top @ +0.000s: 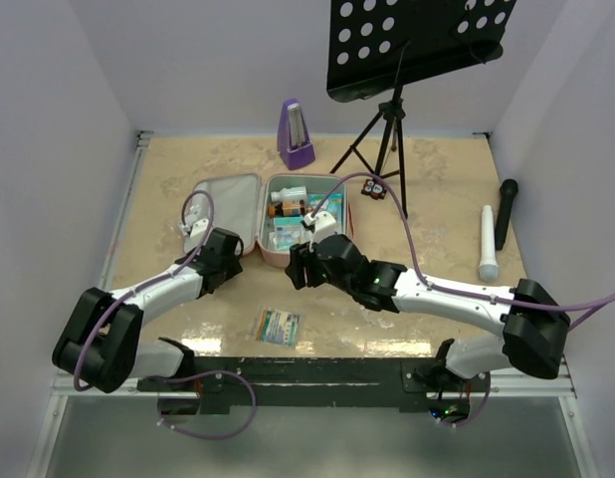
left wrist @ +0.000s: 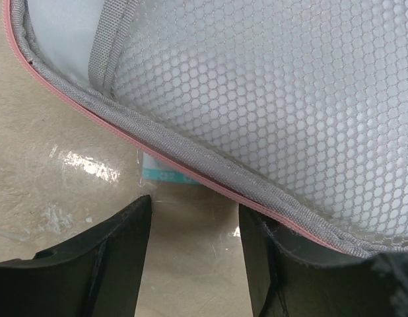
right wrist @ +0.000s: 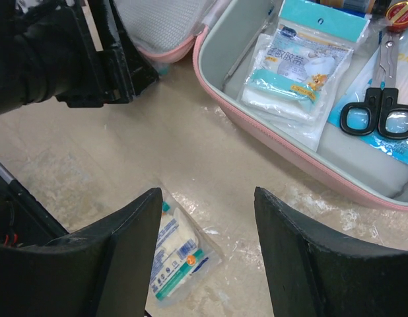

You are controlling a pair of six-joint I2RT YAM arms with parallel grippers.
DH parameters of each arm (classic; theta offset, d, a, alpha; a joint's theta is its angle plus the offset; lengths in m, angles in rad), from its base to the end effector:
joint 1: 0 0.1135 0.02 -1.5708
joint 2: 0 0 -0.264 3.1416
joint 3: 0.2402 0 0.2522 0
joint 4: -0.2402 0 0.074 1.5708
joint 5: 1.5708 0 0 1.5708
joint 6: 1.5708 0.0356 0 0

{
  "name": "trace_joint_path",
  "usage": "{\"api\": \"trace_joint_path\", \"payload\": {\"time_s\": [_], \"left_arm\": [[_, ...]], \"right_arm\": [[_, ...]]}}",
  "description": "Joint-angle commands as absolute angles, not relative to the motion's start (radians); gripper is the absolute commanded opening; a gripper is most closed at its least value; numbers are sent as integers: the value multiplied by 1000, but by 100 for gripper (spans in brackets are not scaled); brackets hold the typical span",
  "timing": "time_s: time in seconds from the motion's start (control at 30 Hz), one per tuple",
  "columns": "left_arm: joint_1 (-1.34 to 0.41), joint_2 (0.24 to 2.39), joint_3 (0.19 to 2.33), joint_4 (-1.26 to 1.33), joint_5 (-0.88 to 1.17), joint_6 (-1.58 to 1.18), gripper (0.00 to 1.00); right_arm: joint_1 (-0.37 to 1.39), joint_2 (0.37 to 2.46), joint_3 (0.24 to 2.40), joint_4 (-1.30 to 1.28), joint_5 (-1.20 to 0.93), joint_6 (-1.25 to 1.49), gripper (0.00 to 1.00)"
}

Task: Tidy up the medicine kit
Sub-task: Pick up the medicine pouch from the center of the board.

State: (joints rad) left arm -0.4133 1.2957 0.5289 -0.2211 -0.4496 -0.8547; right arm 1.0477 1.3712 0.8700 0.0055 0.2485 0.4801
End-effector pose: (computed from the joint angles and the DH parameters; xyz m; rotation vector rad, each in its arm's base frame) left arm 0.2120 -0.0761 0.1523 -0.6906 2.3212 0.0157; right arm 0.1608 0.2614 0.2556 -0.4413 2.0759 0.6818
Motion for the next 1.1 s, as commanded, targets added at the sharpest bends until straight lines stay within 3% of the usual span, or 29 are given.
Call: {"api": "trace_joint_path", "payload": {"time_s": [0.0, 0.37, 0.63, 1.07], "left_arm": [[-422, 1327, 557, -190, -508, -856, 60], [-502, 1207, 560, -238, -638, -893, 61], [-502, 1376, 635, -242, -643, -885, 65], [-500, 1473, 666, -198, -666, -896, 64]], "right_arm": [[1045, 1319, 859, 14, 273, 469, 62], [1045, 1307, 830, 23, 267, 474, 62], [1045, 1293, 827, 12, 267, 474, 62], [1045, 1264, 802, 11, 259, 480, 63]]}}
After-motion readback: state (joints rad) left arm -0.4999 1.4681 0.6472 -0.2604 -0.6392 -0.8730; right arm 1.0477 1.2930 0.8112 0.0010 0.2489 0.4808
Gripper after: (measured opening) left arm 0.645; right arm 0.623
